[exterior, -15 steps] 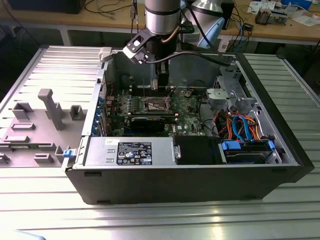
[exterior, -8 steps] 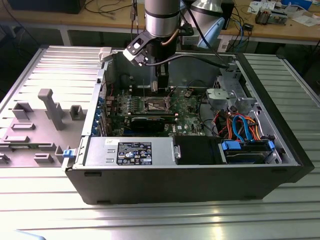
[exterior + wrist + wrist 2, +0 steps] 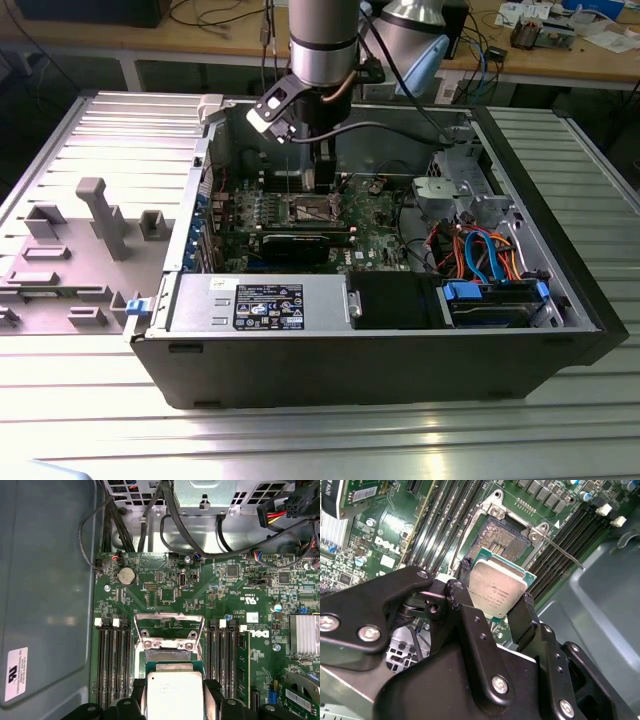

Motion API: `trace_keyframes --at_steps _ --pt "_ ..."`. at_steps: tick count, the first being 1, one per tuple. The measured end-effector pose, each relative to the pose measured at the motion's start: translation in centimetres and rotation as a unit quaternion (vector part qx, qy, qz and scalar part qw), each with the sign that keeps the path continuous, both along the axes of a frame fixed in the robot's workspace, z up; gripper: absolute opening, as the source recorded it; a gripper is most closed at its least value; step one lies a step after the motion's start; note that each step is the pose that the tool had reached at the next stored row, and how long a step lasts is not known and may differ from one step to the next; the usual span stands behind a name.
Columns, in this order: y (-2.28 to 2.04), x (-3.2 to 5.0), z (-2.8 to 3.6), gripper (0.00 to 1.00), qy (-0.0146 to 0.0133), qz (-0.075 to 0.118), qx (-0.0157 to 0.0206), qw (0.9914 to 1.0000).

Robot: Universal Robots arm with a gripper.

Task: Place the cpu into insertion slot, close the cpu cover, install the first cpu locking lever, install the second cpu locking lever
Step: 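Place the cpu into insertion slot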

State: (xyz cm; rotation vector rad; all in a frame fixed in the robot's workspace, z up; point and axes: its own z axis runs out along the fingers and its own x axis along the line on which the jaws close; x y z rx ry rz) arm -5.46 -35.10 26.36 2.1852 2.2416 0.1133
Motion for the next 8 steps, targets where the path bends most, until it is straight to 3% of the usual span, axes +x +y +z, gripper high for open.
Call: trace_keyframes --at_steps 4,8 --pt "0.0 0.0 -0.53 0.55 0.0 0.0 0.0 1.0" --pt "0.0 0.0 -0.6 0.55 0.0001 0.0 -0.0001 1.0"
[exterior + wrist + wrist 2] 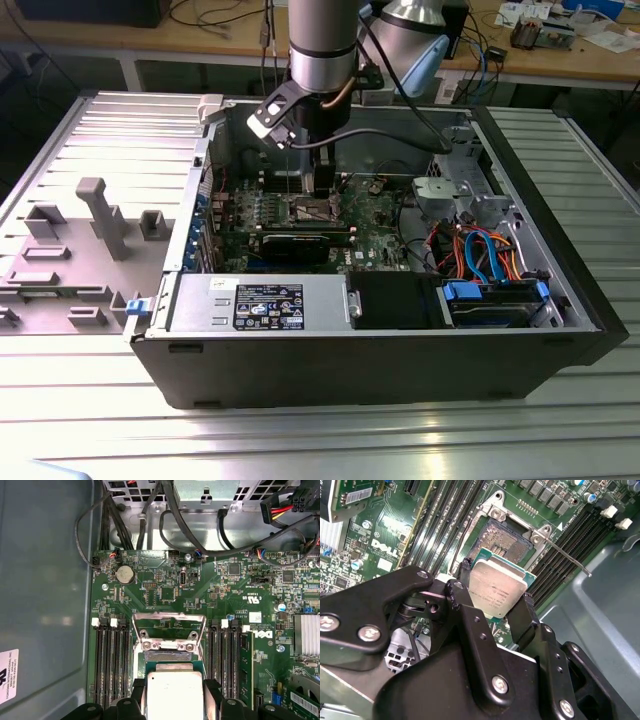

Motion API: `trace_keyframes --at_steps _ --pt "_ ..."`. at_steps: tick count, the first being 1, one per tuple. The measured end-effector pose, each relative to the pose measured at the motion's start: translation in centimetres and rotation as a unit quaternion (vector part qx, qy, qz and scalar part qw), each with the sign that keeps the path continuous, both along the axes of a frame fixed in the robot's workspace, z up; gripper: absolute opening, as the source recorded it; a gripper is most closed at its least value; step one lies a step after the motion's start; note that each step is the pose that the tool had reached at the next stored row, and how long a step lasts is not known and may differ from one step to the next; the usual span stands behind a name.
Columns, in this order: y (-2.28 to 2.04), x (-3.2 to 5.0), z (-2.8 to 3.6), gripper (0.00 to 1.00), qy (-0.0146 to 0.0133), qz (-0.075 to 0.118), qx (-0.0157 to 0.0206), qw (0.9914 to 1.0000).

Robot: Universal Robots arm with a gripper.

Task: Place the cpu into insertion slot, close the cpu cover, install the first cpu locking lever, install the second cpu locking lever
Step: 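Place the cpu into insertion slot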

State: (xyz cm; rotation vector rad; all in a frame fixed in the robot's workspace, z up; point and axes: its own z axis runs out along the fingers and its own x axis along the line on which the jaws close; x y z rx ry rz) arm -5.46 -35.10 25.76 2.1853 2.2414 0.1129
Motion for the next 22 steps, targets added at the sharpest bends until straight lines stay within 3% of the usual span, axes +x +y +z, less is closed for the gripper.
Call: trace_keyframes --at_steps 10,22 --pt "0.01 0.0 -0.19 0.55 -0.0001 -0.001 0.0002 1.0" --pt "0.2 0.0 -1.26 0.55 -0.0001 -0.008 0.0009 0.99997"
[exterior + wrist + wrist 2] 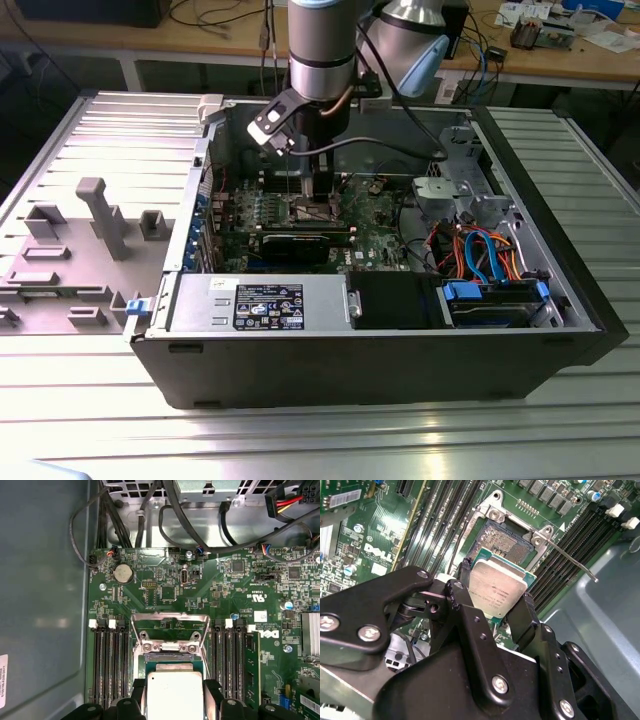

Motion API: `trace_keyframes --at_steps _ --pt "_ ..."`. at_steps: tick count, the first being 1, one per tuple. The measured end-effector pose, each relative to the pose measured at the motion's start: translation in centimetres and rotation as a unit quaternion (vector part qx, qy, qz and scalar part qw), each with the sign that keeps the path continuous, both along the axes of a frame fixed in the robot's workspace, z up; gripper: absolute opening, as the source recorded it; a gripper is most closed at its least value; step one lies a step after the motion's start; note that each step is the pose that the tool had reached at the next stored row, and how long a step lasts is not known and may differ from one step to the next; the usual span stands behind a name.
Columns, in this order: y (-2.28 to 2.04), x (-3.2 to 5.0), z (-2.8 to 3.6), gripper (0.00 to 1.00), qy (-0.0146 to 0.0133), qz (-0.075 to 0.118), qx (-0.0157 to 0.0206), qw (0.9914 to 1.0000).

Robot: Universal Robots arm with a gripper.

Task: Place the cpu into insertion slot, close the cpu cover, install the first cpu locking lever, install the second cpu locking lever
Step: 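Place the cpu into insertion slot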

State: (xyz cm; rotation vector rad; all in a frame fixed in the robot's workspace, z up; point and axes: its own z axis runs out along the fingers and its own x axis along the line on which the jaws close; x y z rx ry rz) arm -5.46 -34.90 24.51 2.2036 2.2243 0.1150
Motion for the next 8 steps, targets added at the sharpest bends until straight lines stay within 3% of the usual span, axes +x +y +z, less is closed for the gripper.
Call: trace_keyframes --at_steps 8 --pt "0.06 0.0 -1.27 0.55 0.0 0.0 0.0 1.0"
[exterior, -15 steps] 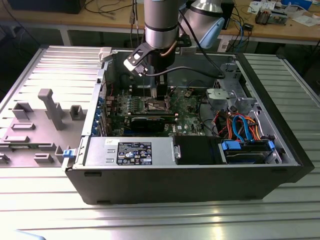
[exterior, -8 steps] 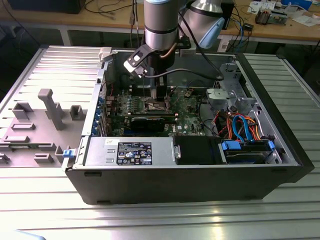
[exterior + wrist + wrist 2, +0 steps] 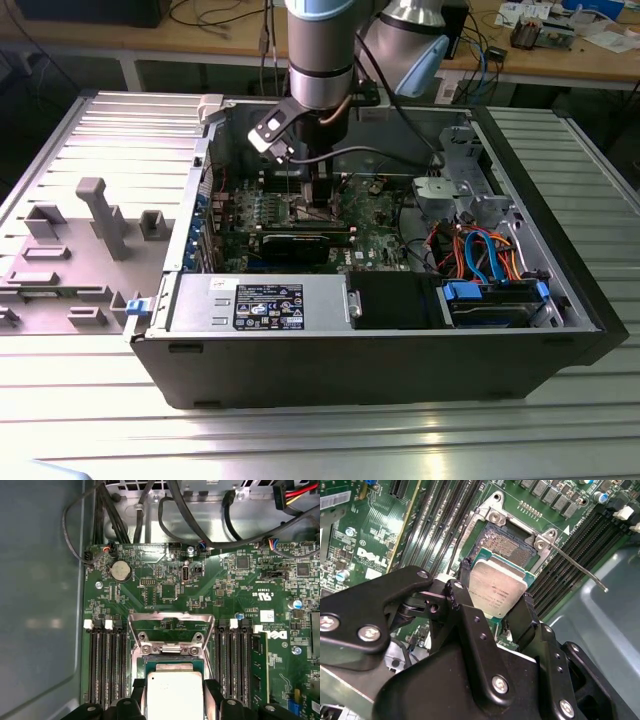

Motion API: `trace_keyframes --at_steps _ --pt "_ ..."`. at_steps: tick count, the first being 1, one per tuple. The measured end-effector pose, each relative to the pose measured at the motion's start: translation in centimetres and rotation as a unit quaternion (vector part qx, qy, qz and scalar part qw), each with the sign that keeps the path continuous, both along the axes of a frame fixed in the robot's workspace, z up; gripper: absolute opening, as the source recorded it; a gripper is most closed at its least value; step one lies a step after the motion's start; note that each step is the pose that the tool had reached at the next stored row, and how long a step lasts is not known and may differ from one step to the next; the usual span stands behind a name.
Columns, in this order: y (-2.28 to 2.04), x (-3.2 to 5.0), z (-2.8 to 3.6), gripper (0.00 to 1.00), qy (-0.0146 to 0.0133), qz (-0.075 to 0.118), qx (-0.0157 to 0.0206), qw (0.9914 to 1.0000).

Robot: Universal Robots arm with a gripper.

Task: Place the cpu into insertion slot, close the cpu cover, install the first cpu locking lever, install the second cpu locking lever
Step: 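Place the cpu into insertion slot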

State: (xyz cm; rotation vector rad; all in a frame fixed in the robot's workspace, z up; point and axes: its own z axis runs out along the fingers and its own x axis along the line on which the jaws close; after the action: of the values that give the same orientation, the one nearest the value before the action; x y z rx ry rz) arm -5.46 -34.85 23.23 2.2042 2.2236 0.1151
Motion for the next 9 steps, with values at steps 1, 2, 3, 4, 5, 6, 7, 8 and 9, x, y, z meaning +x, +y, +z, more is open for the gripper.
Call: trace_keyframes --at_steps 1,2,3,4,5,6,7,8,9 --pt "0.0 0.0 -0.13 0.55 0.0 0.0 0.0 1.0" --pt "0.0 0.0 -0.27 0.55 0.0 0.0 0.0001 1.0" --pt "0.01 0.0 -0.48 0.55 0.0 0.0 0.0 1.0" --pt "0.01 0.0 -0.61 0.55 0.0 0.0 0.0 1.0" --pt "0.01 0.0 -0.73 0.55 0.0 0.0 0.0 1.0" --pt "0.01 0.0 -0.85 0.55 0.0 0.0 0.0 1.0" --pt "0.01 0.0 -0.93 0.55 0.0 0.0 0.0001 1.0" --pt "0.01 0.0 -1.02 0.55 0.0 0.0 0.0 1.0" --pt "0.01 0.0 -1.04 0.55 0.0001 0.0 0.0 1.0"
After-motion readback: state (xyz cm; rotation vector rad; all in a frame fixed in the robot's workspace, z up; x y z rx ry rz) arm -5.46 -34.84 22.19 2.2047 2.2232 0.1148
